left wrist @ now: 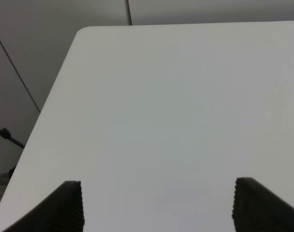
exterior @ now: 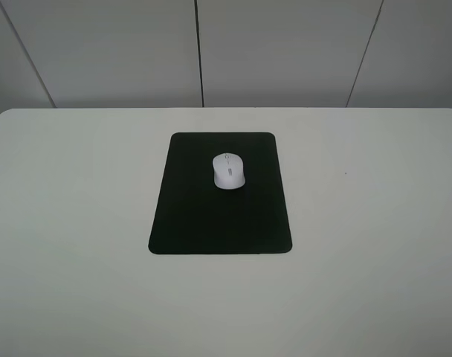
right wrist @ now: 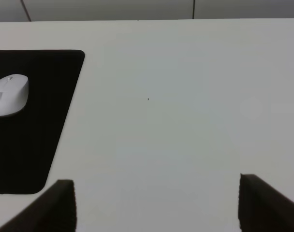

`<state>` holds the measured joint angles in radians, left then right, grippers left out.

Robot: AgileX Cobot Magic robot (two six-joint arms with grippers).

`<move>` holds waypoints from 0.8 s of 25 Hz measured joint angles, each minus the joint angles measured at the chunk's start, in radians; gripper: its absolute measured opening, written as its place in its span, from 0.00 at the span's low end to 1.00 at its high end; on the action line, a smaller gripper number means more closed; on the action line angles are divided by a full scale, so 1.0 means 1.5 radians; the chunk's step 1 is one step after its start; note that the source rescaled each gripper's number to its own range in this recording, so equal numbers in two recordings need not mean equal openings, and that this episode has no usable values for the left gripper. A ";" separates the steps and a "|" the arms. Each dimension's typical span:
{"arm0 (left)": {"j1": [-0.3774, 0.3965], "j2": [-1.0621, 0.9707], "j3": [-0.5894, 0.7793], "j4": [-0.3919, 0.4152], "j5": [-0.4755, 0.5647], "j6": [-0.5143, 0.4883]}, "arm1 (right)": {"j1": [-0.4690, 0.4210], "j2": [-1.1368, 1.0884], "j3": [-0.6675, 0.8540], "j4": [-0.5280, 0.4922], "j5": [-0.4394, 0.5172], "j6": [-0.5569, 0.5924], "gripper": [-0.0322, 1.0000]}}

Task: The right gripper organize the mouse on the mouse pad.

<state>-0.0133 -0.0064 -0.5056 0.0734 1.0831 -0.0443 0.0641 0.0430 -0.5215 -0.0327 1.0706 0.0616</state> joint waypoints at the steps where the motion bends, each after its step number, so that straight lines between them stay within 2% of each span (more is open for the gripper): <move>1: 0.000 0.000 0.000 0.000 0.000 0.000 | 0.000 -0.009 0.001 0.002 -0.001 -0.003 0.36; 9: 0.000 0.000 0.000 0.000 0.000 0.000 | -0.056 -0.032 0.005 0.007 -0.002 -0.008 0.36; 20: 0.000 0.000 0.000 0.000 0.000 0.000 | -0.058 -0.032 0.005 0.011 -0.002 -0.016 0.36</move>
<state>-0.0133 -0.0064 -0.5056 0.0734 1.0831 -0.0443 -0.0223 -0.0057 -0.5136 -0.0165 1.0673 0.0377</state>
